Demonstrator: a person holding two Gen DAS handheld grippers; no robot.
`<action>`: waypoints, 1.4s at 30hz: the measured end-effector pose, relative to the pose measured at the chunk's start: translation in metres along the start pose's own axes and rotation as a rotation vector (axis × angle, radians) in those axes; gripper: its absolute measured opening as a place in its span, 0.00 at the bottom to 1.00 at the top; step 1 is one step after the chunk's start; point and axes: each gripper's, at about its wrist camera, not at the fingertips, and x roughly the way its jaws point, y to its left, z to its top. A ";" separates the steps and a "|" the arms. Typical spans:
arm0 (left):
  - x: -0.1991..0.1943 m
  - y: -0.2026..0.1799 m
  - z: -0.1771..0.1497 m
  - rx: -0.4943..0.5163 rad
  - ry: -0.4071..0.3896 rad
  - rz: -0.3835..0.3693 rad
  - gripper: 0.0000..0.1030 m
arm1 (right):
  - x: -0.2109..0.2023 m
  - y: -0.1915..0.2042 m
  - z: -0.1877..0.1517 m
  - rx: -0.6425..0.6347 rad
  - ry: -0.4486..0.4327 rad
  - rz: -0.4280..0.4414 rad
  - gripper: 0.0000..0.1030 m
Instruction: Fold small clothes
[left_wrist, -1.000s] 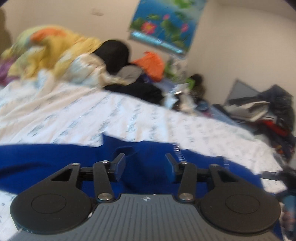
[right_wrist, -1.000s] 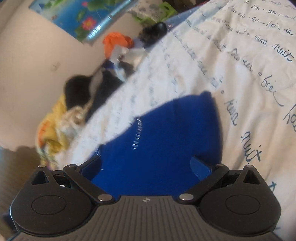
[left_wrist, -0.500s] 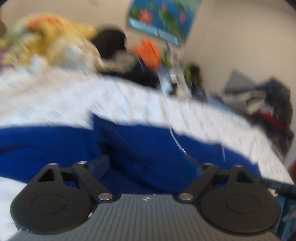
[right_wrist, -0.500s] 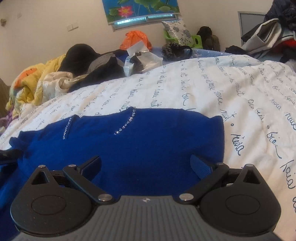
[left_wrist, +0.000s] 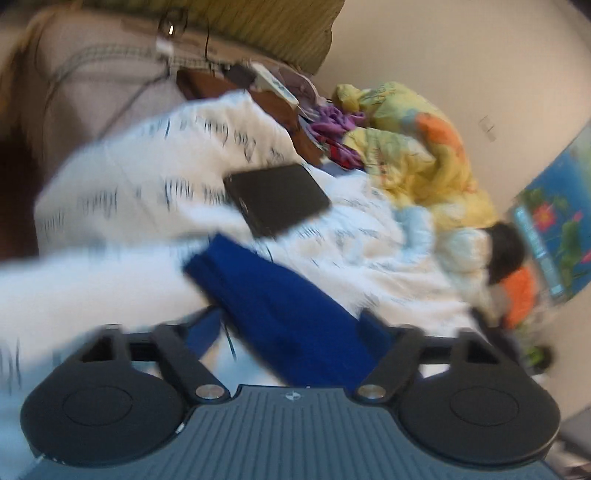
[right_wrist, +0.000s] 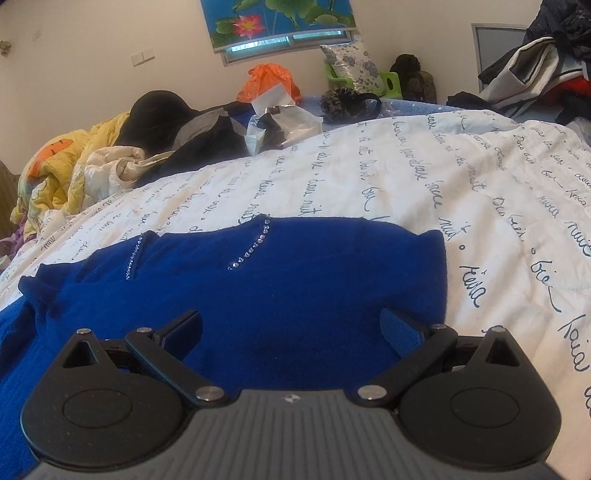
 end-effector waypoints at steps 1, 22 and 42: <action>0.007 -0.005 0.002 0.041 0.006 0.026 0.18 | 0.000 0.000 0.000 0.000 0.000 0.000 1.00; -0.112 -0.273 -0.245 0.733 0.394 -0.942 0.96 | -0.009 -0.048 -0.002 0.308 -0.074 0.204 1.00; -0.046 -0.202 -0.222 0.713 0.356 -0.670 1.00 | 0.051 0.019 0.061 0.262 0.318 0.130 0.92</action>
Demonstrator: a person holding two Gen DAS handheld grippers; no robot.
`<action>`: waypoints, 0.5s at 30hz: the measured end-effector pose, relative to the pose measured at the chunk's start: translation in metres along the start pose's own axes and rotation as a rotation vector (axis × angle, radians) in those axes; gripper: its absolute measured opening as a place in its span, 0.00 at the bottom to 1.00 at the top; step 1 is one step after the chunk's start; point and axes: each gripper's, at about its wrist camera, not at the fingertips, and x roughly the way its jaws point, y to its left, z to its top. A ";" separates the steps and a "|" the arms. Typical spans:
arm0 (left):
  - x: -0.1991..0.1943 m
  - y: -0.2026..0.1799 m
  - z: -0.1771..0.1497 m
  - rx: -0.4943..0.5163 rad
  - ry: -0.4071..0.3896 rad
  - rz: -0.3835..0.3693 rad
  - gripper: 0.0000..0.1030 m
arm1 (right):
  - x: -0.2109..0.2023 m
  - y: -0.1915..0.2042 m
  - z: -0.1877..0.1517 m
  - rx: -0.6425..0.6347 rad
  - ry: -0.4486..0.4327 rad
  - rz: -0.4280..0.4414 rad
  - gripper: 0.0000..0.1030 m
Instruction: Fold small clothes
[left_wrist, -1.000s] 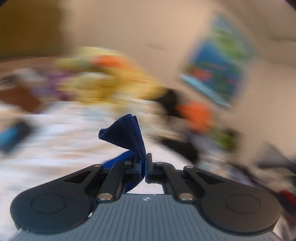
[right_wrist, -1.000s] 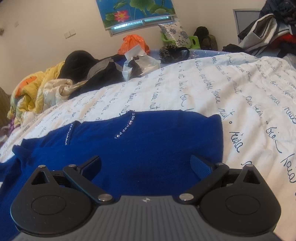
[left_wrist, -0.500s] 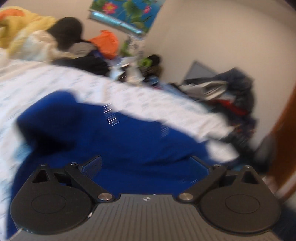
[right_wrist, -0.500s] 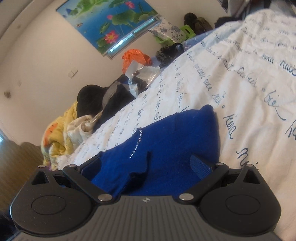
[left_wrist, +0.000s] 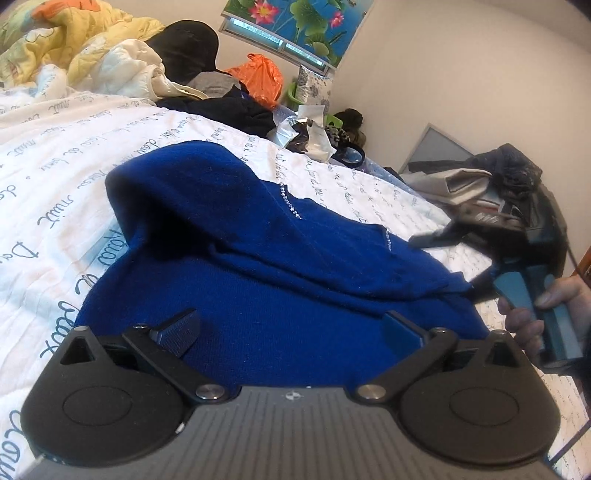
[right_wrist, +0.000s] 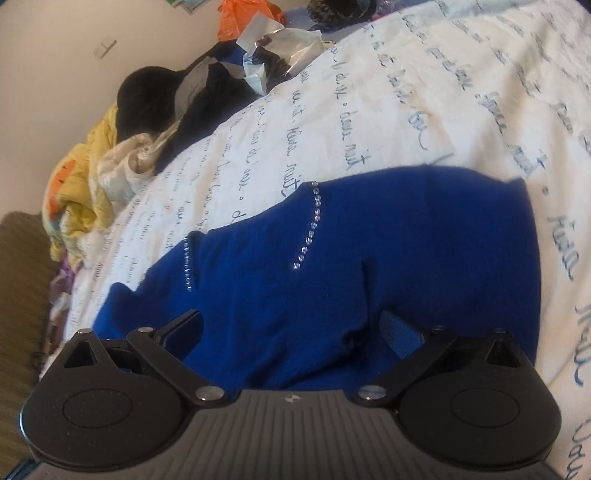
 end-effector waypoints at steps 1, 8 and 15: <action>-0.001 0.001 0.000 -0.003 -0.002 0.001 1.00 | 0.001 0.005 0.000 -0.041 -0.002 -0.048 0.65; -0.018 0.002 0.008 -0.022 -0.064 0.023 1.00 | -0.058 0.005 0.000 -0.056 -0.107 0.111 0.07; -0.044 0.066 0.071 -0.211 -0.168 0.022 1.00 | -0.116 -0.068 -0.004 -0.004 -0.202 0.066 0.07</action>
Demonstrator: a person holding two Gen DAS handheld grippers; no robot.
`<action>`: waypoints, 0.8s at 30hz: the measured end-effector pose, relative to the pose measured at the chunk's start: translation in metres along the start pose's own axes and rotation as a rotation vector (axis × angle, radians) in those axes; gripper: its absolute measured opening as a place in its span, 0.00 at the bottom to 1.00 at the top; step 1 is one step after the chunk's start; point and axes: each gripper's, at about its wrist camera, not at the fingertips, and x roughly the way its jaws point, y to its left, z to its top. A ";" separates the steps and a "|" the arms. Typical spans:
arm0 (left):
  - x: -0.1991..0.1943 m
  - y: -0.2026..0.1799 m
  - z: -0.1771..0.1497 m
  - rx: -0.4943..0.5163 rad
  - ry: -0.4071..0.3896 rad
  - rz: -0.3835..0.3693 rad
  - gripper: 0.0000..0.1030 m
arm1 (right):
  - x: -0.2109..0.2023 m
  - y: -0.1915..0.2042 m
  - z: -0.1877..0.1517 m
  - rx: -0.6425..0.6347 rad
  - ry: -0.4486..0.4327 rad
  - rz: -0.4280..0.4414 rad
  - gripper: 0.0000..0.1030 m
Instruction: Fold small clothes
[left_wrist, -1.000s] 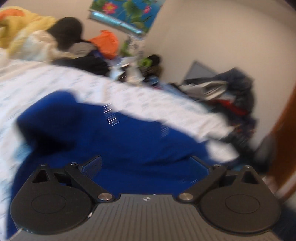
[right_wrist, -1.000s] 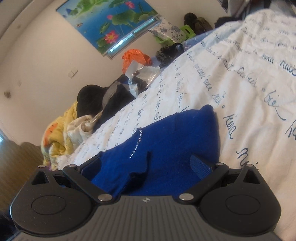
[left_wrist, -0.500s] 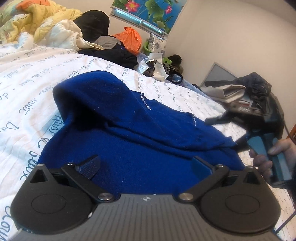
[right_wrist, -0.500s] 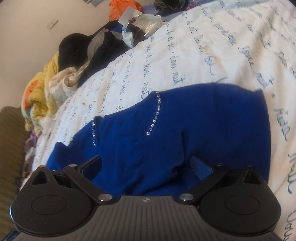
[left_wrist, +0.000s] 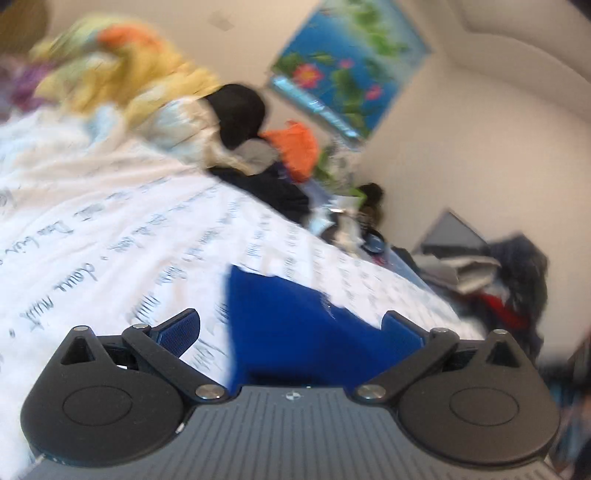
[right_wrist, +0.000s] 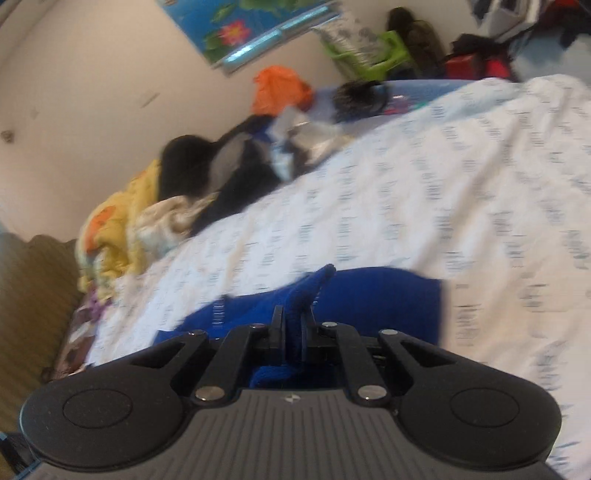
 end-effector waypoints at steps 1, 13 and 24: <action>0.016 0.007 0.009 -0.034 0.042 0.003 0.99 | 0.012 -0.015 -0.006 0.033 0.038 -0.016 0.09; 0.146 -0.022 0.023 0.181 0.346 0.156 0.16 | 0.055 -0.054 0.007 0.153 -0.021 -0.167 0.82; 0.135 -0.037 -0.001 0.552 0.238 0.329 0.15 | 0.060 -0.053 -0.005 0.038 -0.031 -0.199 0.07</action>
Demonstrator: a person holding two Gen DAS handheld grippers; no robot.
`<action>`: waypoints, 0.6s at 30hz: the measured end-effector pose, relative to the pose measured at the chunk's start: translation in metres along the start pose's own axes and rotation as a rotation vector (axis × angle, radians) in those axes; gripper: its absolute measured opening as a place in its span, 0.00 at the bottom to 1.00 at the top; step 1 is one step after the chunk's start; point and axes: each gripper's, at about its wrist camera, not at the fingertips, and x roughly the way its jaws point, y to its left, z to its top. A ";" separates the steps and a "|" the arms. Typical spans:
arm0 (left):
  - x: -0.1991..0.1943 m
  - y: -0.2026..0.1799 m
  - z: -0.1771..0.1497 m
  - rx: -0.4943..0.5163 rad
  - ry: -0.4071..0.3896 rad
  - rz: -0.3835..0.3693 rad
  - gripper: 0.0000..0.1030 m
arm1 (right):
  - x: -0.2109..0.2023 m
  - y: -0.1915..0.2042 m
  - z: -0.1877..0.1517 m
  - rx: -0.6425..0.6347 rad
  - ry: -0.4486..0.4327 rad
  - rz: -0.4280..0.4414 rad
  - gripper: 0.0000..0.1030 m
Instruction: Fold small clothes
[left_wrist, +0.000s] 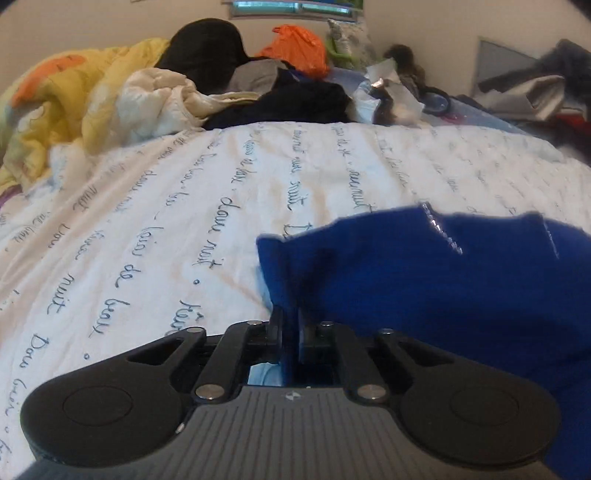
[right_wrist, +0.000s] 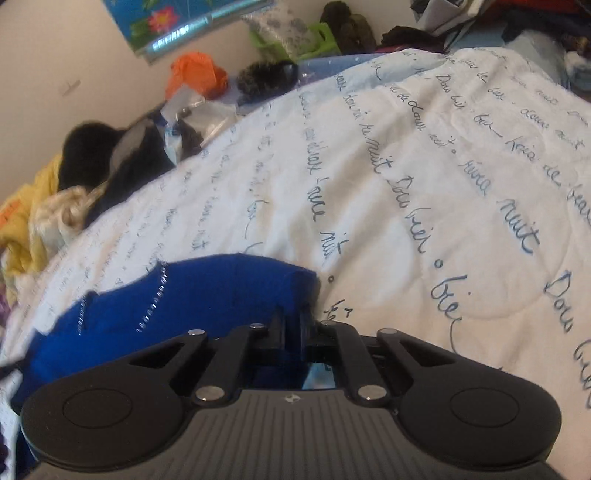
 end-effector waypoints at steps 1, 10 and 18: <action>-0.008 0.001 -0.002 -0.008 -0.012 0.003 0.29 | -0.003 0.002 0.000 0.021 0.006 -0.004 0.12; -0.083 0.018 -0.073 -0.140 0.071 -0.185 0.41 | -0.073 0.030 -0.073 -0.170 0.105 0.011 0.77; -0.096 0.038 -0.084 -0.123 0.057 -0.128 0.10 | -0.084 0.004 -0.072 -0.129 0.115 0.026 0.06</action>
